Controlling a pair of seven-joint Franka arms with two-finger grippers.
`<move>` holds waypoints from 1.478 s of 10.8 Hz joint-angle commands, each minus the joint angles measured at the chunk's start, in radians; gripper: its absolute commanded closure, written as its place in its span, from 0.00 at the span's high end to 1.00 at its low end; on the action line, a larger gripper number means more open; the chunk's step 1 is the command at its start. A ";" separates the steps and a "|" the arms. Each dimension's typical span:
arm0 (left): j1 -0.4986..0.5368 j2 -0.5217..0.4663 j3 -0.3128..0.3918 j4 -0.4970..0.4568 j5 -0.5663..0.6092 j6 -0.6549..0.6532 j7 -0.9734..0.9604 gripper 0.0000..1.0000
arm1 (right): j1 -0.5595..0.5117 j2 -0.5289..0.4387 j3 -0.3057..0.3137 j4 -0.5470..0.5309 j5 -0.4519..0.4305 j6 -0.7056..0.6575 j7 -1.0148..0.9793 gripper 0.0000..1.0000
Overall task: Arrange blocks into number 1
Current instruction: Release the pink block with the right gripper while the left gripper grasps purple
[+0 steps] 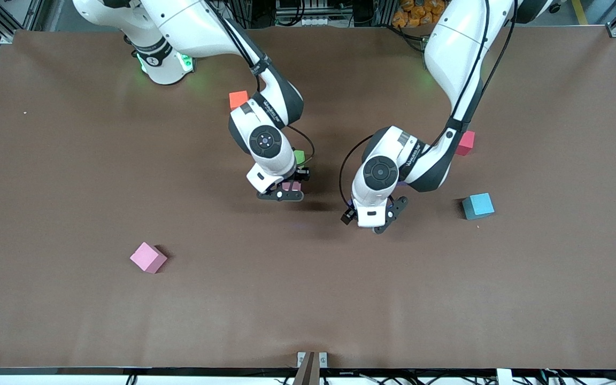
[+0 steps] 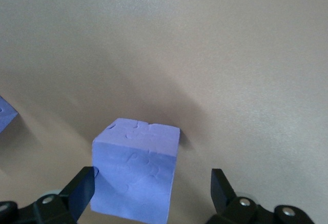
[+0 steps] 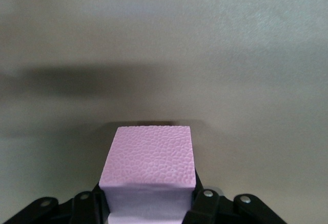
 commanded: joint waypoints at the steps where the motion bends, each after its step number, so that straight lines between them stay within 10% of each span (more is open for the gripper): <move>1: -0.003 -0.019 0.001 -0.048 -0.001 0.006 0.026 1.00 | 0.023 0.014 -0.017 0.029 0.025 -0.015 0.027 0.57; 7: -0.001 -0.043 -0.001 -0.047 -0.001 -0.023 0.024 1.00 | 0.038 0.018 -0.018 0.017 0.025 -0.007 0.036 0.63; 12: -0.001 -0.048 -0.001 -0.047 -0.001 -0.025 0.021 1.00 | 0.044 0.017 -0.018 -0.003 0.023 0.030 0.039 0.94; 16: -0.004 -0.029 -0.001 -0.047 -0.001 -0.022 0.026 1.00 | -0.035 -0.099 -0.020 -0.054 0.020 0.019 0.031 1.00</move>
